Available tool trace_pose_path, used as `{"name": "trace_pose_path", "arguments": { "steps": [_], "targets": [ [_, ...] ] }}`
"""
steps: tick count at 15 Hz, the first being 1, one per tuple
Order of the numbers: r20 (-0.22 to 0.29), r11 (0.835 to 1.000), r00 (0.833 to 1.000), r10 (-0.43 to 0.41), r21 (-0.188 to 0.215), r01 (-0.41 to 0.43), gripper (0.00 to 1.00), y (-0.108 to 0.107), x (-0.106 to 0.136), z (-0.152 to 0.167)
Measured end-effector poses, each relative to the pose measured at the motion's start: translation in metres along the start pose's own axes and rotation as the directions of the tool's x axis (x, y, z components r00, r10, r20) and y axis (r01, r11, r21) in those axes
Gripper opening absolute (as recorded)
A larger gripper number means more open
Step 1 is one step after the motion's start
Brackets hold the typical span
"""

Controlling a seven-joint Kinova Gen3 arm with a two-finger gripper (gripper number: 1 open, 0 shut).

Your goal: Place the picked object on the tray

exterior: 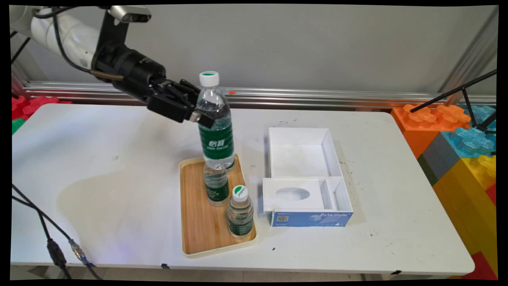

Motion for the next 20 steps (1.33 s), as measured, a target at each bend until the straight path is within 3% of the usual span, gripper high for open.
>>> {"name": "trace_pose_path", "arguments": {
  "steps": [11,20],
  "targets": [
    [0.05,0.999,0.999,0.018,-0.03,-0.016,0.0,0.009,-0.026,-0.01],
    [0.084,0.993,0.992,0.092,-0.079,-0.085,0.0,0.018,-0.046,0.003]
  ]
}}
